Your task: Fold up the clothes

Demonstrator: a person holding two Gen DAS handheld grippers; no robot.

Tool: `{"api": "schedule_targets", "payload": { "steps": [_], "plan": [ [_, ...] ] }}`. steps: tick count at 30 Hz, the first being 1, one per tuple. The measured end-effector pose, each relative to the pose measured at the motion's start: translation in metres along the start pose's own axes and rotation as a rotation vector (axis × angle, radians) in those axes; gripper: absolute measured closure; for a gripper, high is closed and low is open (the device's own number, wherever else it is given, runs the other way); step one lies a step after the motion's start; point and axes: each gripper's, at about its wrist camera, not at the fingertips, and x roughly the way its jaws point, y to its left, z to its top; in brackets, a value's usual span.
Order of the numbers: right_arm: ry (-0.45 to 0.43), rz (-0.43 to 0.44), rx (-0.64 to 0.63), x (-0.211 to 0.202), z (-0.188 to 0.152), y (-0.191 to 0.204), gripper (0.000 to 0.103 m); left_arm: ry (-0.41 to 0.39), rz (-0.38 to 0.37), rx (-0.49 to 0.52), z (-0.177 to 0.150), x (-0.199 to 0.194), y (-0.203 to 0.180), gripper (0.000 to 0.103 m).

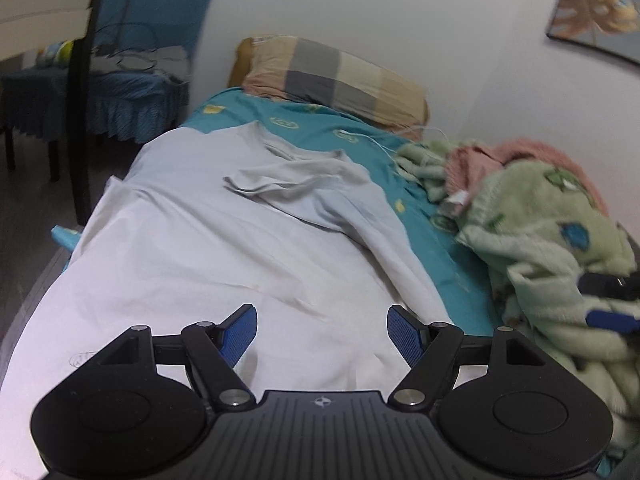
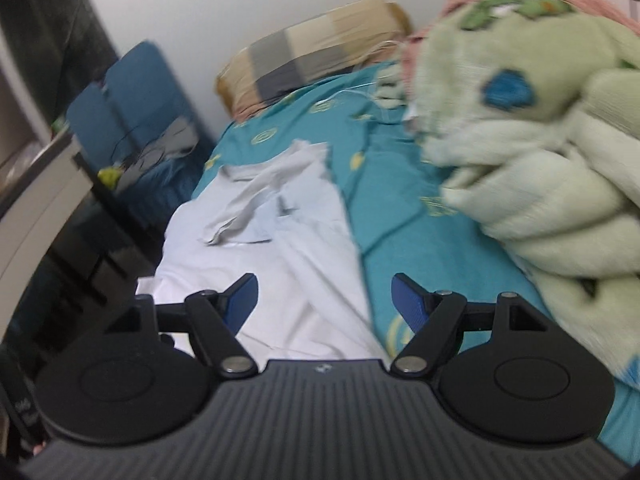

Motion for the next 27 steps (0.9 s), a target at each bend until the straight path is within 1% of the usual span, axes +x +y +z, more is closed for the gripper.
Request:
{"api": "schedule_targets", "payload": {
  "steps": [2, 5, 6, 7, 9, 11, 13, 15, 16, 17, 19, 21, 22, 23, 25, 27],
  "plan": [
    [0.012, -0.003, 0.007, 0.0, 0.003, -0.01, 0.028, 0.02, -0.002, 0.044, -0.005, -0.003, -0.021, 0.031],
    [0.01, -0.007, 0.034, -0.002, 0.005, -0.023, 0.028, 0.072, -0.037, 0.064, -0.014, 0.001, -0.052, 0.032],
    [0.001, -0.007, 0.047, -0.003, 0.007, -0.028, 0.028, 0.089, -0.056, 0.068, -0.017, 0.003, -0.064, 0.034],
    [-0.007, -0.006, 0.06, -0.005, 0.008, -0.033, 0.028, 0.105, -0.077, 0.072, -0.021, 0.006, -0.075, 0.038],
    [-0.026, -0.014, 0.07, -0.007, 0.011, -0.042, 0.028, 0.133, -0.131, 0.079, -0.03, 0.011, -0.099, 0.039],
    [-0.043, -0.029, 0.081, -0.009, 0.013, -0.053, 0.028, 0.174, -0.17, 0.102, -0.043, 0.021, -0.124, 0.046],
    [-0.038, -0.027, 0.114, -0.006, 0.013, -0.064, 0.028, 0.221, -0.196, 0.132, -0.057, 0.034, -0.148, 0.05],
    [-0.025, -0.019, 0.153, -0.002, 0.013, -0.075, 0.028, 0.262, -0.208, 0.148, -0.069, 0.048, -0.164, 0.056],
    [-0.018, -0.015, 0.173, -0.001, 0.013, -0.081, 0.028, 0.28, -0.211, 0.159, -0.075, 0.055, -0.17, 0.062],
    [-0.012, -0.011, 0.192, 0.001, 0.014, -0.086, 0.027, 0.296, -0.21, 0.168, -0.08, 0.06, -0.174, 0.068],
    [0.007, -0.004, 0.218, 0.006, 0.013, -0.094, 0.027, 0.324, -0.194, 0.187, -0.088, 0.072, -0.178, 0.07],
    [0.046, 0.004, 0.202, 0.015, 0.011, -0.092, 0.027, 0.349, -0.171, 0.2, -0.093, 0.083, -0.178, 0.083],
    [0.063, 0.011, 0.192, 0.018, 0.011, -0.09, 0.027, 0.362, -0.166, 0.187, -0.094, 0.086, -0.175, 0.095],
    [0.075, 0.02, 0.18, 0.021, 0.011, -0.088, 0.027, 0.373, -0.164, 0.173, -0.094, 0.087, -0.171, 0.098],
    [0.087, 0.033, 0.165, 0.023, 0.01, -0.085, 0.027, 0.372, -0.189, 0.142, -0.088, 0.081, -0.164, 0.1],
    [0.095, 0.042, 0.158, 0.023, 0.009, -0.084, 0.027, 0.378, -0.191, 0.107, -0.082, 0.075, -0.148, 0.101]
  ]
}}
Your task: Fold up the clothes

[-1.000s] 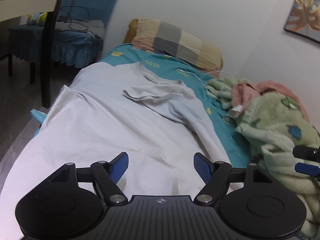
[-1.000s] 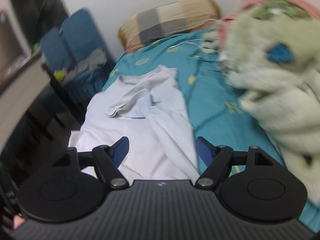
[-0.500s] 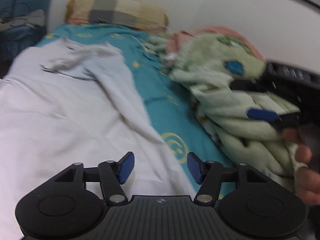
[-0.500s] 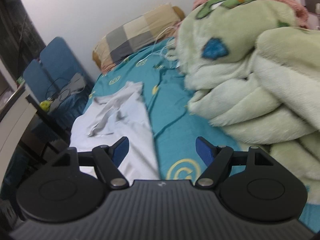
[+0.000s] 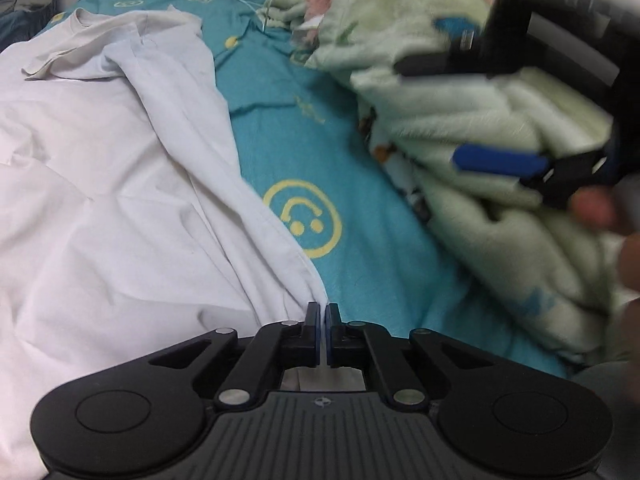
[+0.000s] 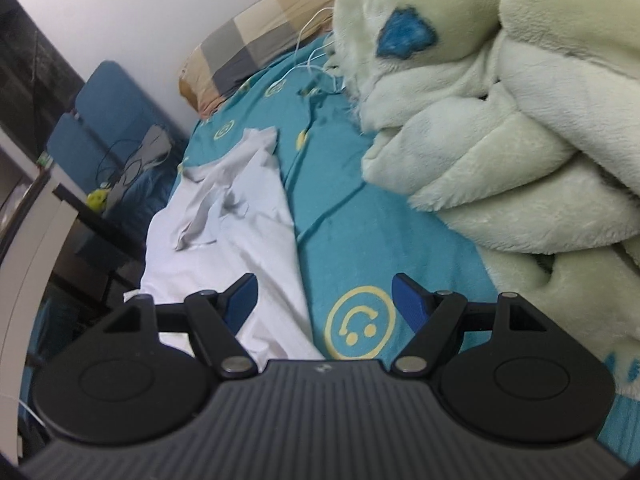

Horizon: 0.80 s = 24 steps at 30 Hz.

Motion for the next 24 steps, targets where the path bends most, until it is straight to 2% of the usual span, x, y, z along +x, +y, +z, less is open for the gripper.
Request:
{"api": "schedule_targets", "payload": {
  "steps": [8, 15, 17, 19, 21, 23, 24],
  "plan": [
    [0.024, 0.01, 0.041, 0.002, 0.0, -0.002, 0.028, 0.024, 0.016, -0.154, 0.003, -0.04, 0.076, 0.101],
    [0.09, 0.007, -0.013, 0.013, -0.007, 0.013, 0.028, 0.046, 0.03, -0.288, 0.005, -0.073, 0.142, 0.1],
    [0.108, 0.01, -0.028, 0.015, -0.01, 0.018, 0.028, 0.055, 0.024, -0.319, 0.0, -0.068, 0.15, 0.099],
    [0.123, 0.011, -0.045, 0.016, -0.013, 0.022, 0.028, 0.044, 0.005, -0.308, 0.0, -0.073, 0.147, 0.098],
    [0.128, 0.011, -0.065, 0.016, -0.015, 0.027, 0.028, 0.032, -0.011, -0.293, 0.001, -0.079, 0.143, 0.09],
    [0.129, 0.018, -0.084, 0.017, -0.017, 0.031, 0.028, 0.017, 0.0, -0.253, 0.0, -0.085, 0.134, 0.067],
    [0.13, 0.022, -0.092, 0.017, -0.017, 0.033, 0.028, 0.019, 0.005, -0.243, -0.003, -0.085, 0.132, 0.062]
  ]
}}
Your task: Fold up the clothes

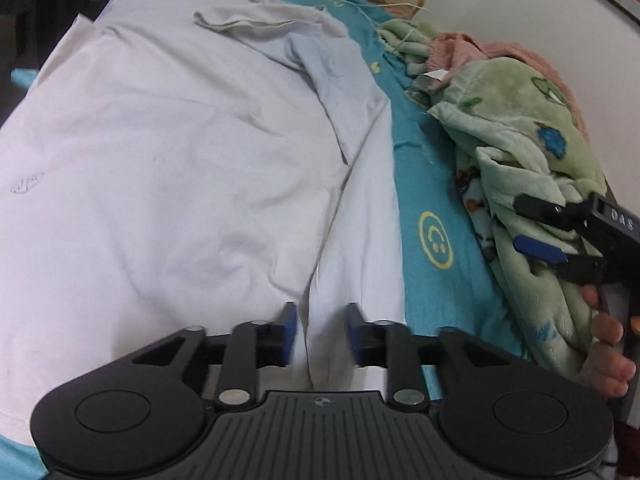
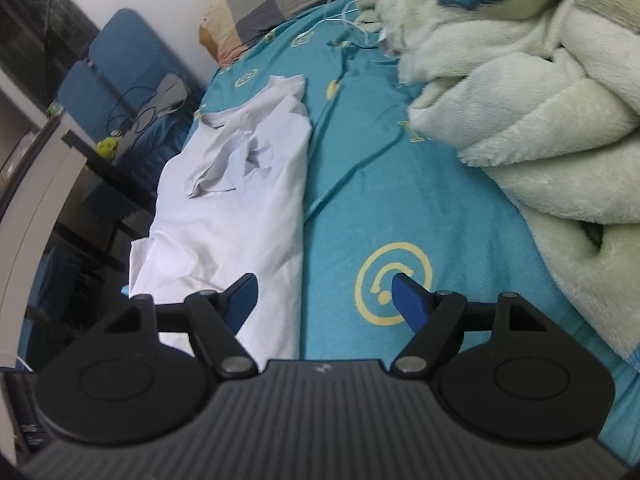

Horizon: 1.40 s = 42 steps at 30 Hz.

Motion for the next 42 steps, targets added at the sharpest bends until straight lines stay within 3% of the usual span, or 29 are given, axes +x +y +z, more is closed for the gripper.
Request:
{"api": "schedule_targets", "payload": {
  "steps": [1, 3, 7, 9, 12, 17, 19, 23, 25, 30, 33, 34, 38, 42],
  "plan": [
    [0.001, 0.003, -0.006, 0.001, 0.0, 0.002, 0.028, 0.001, 0.006, 0.01, -0.003, 0.0, -0.002, 0.057],
    [0.007, 0.009, -0.024, 0.004, -0.001, 0.007, 0.028, 0.021, -0.001, 0.024, -0.01, 0.002, -0.004, 0.056],
    [0.021, -0.004, -0.074, 0.01, -0.004, 0.017, 0.028, 0.077, -0.052, 0.065, -0.023, 0.006, -0.01, 0.073],
    [0.031, -0.015, -0.096, 0.013, -0.008, 0.022, 0.028, 0.065, -0.054, 0.094, -0.023, 0.0, -0.017, 0.072],
    [0.042, -0.011, -0.112, 0.014, -0.013, 0.03, 0.028, 0.017, -0.061, 0.071, -0.008, -0.013, -0.014, 0.061],
    [0.001, 0.0, -0.098, 0.013, -0.015, 0.038, 0.028, -0.089, -0.035, -0.063, 0.061, -0.015, 0.003, 0.041],
    [-0.017, 0.003, -0.07, 0.015, -0.012, 0.038, 0.028, -0.117, -0.029, -0.109, 0.093, 0.001, 0.01, 0.034],
    [-0.022, -0.009, -0.045, 0.029, -0.006, 0.038, 0.028, -0.15, -0.005, -0.184, 0.152, 0.047, 0.02, 0.033],
    [-0.006, -0.023, -0.061, 0.039, -0.004, 0.036, 0.028, -0.143, 0.005, -0.175, 0.161, 0.07, 0.017, 0.033],
    [0.006, -0.063, -0.098, 0.061, 0.01, 0.027, 0.028, -0.126, 0.028, -0.154, 0.186, 0.127, 0.009, 0.041],
    [0.021, -0.061, -0.074, 0.073, 0.018, 0.016, 0.028, -0.119, 0.044, -0.136, 0.201, 0.159, 0.004, 0.072],
    [0.032, -0.051, -0.055, 0.077, 0.02, 0.013, 0.028, -0.127, 0.055, -0.111, 0.204, 0.157, 0.001, 0.096],
    [0.058, -0.019, -0.025, 0.082, 0.02, 0.008, 0.028, -0.162, 0.107, -0.01, 0.217, 0.15, -0.012, 0.097],
    [0.062, -0.018, -0.048, 0.083, 0.018, 0.011, 0.028, -0.185, 0.235, 0.025, 0.229, 0.147, -0.008, 0.096]
  ]
}}
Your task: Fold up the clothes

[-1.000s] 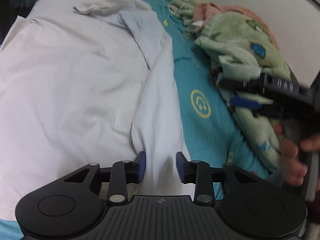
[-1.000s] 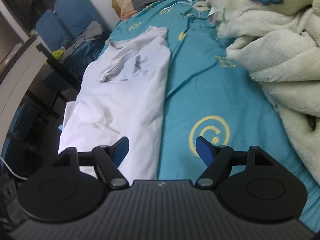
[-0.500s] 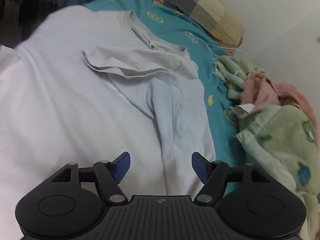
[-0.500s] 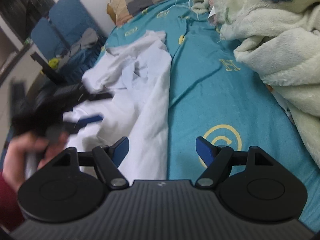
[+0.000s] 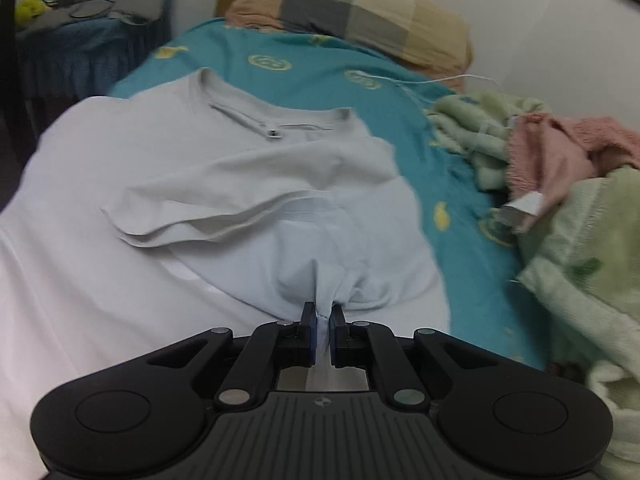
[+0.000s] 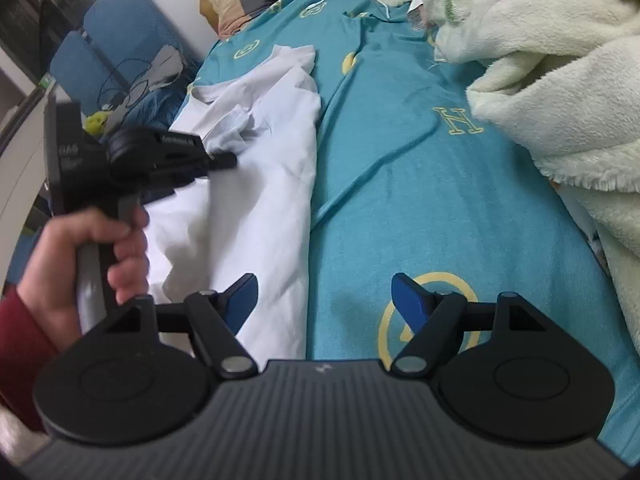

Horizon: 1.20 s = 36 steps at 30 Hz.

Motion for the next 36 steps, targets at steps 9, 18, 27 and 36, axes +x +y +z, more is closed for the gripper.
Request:
{"api": "schedule_targets", "payload": {
  "steps": [9, 18, 27, 36],
  "plan": [
    [0.002, -0.021, 0.004, -0.005, -0.003, 0.001, 0.028, 0.026, -0.101, -0.032, -0.021, -0.005, 0.035, 0.067],
    [0.024, -0.023, -0.044, 0.005, -0.008, 0.017, 0.028, -0.21, -0.059, -0.28, 0.024, -0.029, 0.122, 0.038],
    [0.087, -0.033, -0.015, 0.033, -0.005, 0.012, 0.028, -0.162, -0.047, -0.253, 0.058, 0.018, 0.135, 0.057],
    [0.125, -0.034, -0.065, 0.039, -0.02, 0.028, 0.028, -0.263, -0.014, -0.018, 0.13, 0.016, 0.078, 0.099]
  ]
}}
